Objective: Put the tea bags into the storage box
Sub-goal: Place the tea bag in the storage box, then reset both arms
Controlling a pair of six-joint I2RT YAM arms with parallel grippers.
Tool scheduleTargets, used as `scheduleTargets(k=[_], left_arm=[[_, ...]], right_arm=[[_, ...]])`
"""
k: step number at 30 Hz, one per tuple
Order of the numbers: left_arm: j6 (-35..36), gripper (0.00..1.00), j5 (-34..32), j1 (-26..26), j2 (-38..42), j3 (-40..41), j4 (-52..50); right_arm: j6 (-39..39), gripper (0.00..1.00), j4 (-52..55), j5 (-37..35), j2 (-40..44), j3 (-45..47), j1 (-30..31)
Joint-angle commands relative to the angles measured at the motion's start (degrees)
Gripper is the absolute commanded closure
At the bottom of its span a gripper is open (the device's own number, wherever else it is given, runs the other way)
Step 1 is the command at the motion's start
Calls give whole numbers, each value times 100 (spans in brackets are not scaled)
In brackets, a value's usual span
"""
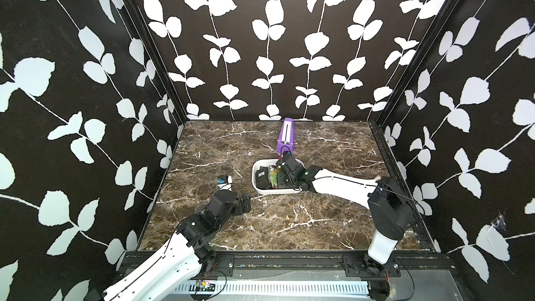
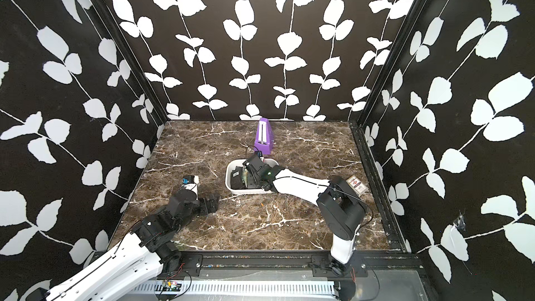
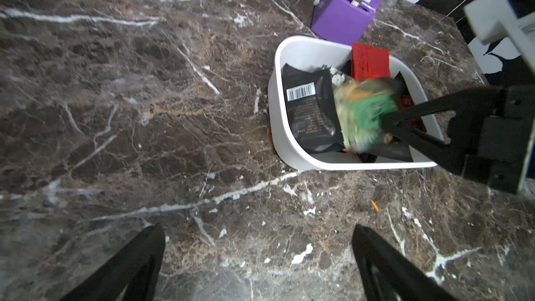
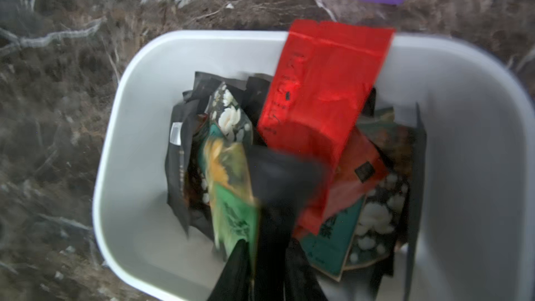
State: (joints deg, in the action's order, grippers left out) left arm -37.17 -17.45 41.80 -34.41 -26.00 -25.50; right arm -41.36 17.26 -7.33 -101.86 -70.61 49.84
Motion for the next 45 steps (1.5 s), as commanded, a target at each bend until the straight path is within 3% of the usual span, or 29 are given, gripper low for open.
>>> scheduleTargets(k=[1,4,7,11,13,15,17,20,22,24,29,32,36,38,40,45], left_arm=[[364,1,-413,-32,16,-225,112],[596,1,-859,-32,-76,-464,-34],[1182,1,-1418,-32,-182,-737,-30],[2108,1,-2722,-36,-508,-1042,297],[2779,1,-3350,-55,-781,-1074,805],[3478,1,-3793,-99,-1095,-931,1610],[4408,1,-3660,-128,-1399,-705,2622],[4428,1,-3150,-832,-1928,-745,2904],[4076,1,-2860,-1362,-2277,-757,2946],[4224,1,-2444,-1700,-2469,-551,3342],[4289,2,-1830,-2492,-2939,-122,4056],[4061,1,-1356,-2950,-3417,-31,4478],[4211,1,-1341,-3113,-4231,49,5422],[4298,1,-1000,-3208,-4407,-219,5111],[4274,1,-887,-3278,-4474,-86,5673],[4400,1,-145,-3514,-4545,238,6670]], right_arm=[[166,53,-31,-99,263,-189,-103],[304,36,432,-384,678,-168,-150],[484,31,946,-881,1569,39,-151],[840,21,1192,-1590,3122,750,-146],[944,1,1195,-2300,3931,1285,-142],[1025,1,1039,-3169,4657,1871,-142],[1680,1,570,-4059,5455,2581,-142],[2948,1,-738,-5180,6518,3751,-244],[3991,1,-1757,-5229,7009,4465,-514],[4520,0,-2323,-4926,7207,4925,-983],[4148,1,-3288,-3443,6456,5525,-2689],[3741,1,-4383,-2650,5152,5618,-3598],[3729,1,-5640,-2068,3479,5452,-4087],[3735,0,-6207,-1736,2802,5338,-4323],[3866,0,-5912,-1349,2739,5133,-4462],[3787,0,-6477,-559,2185,5081,-4913]])
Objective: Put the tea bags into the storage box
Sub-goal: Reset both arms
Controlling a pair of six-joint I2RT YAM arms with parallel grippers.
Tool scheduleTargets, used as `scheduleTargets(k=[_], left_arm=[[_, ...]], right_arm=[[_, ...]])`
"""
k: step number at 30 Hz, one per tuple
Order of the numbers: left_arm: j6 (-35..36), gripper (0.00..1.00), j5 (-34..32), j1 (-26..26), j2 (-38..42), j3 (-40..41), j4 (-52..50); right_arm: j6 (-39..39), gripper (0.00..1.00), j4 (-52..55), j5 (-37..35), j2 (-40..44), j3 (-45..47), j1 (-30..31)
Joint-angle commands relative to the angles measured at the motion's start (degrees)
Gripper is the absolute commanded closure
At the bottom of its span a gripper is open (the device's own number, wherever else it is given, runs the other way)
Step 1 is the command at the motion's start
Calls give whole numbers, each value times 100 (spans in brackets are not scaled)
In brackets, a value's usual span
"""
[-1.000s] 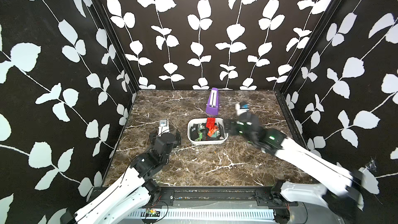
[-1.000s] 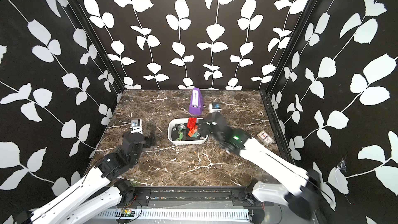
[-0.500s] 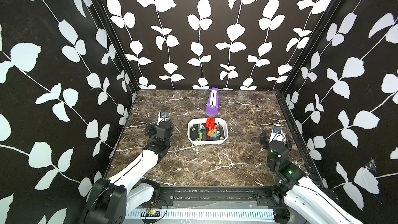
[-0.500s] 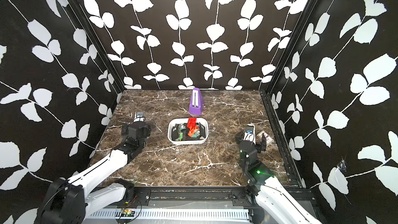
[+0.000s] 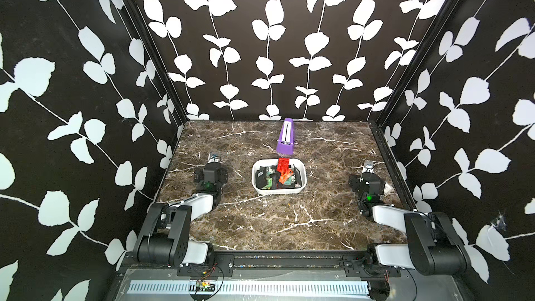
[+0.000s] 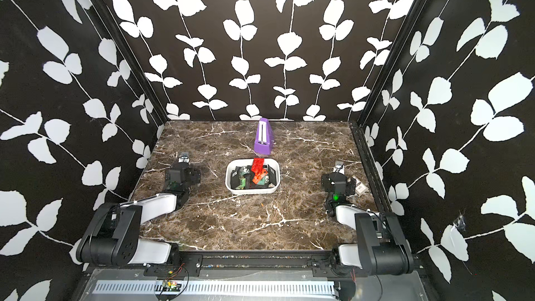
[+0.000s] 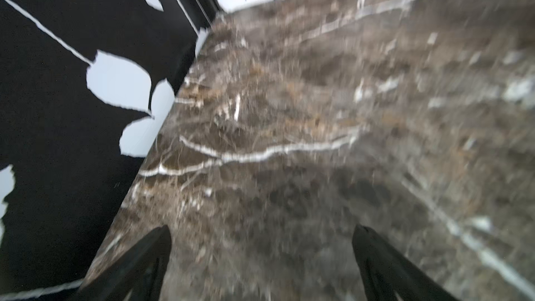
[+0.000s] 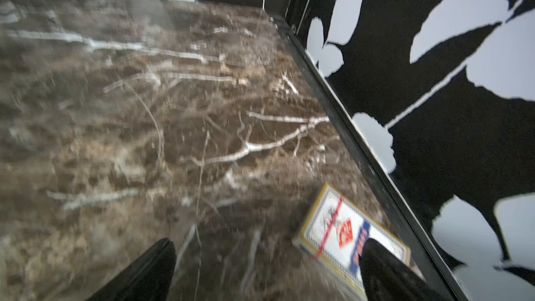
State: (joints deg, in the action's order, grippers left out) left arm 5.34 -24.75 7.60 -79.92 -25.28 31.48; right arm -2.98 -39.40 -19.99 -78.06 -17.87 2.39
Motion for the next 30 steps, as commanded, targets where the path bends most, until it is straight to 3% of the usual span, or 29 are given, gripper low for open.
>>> scheduleTargets(k=[1,3,8,10,12,13,30], left_arm=[[140,1,675,-130,-23,84,845],[141,1,872,-133,-103,11,782],[405,1,1572,-144,-1081,514,2851],[205,1,1636,-233,-846,222,1822],[97,1,1840,-415,-1002,216,2105],[72,1,1838,-417,-893,171,1787],[75,1,1831,-417,-893,198,1860]], right_arm=[[-61,1,-944,840,-361,-198,-210],[34,0,-1243,1125,-668,-181,-221],[87,0,-1237,1248,-887,-275,-229],[111,0,-1039,1274,-934,-412,-222],[130,1,-1043,1243,-939,-427,-192],[131,1,-1020,1233,-935,-434,-195],[292,1,-930,1070,-930,-484,-21]])
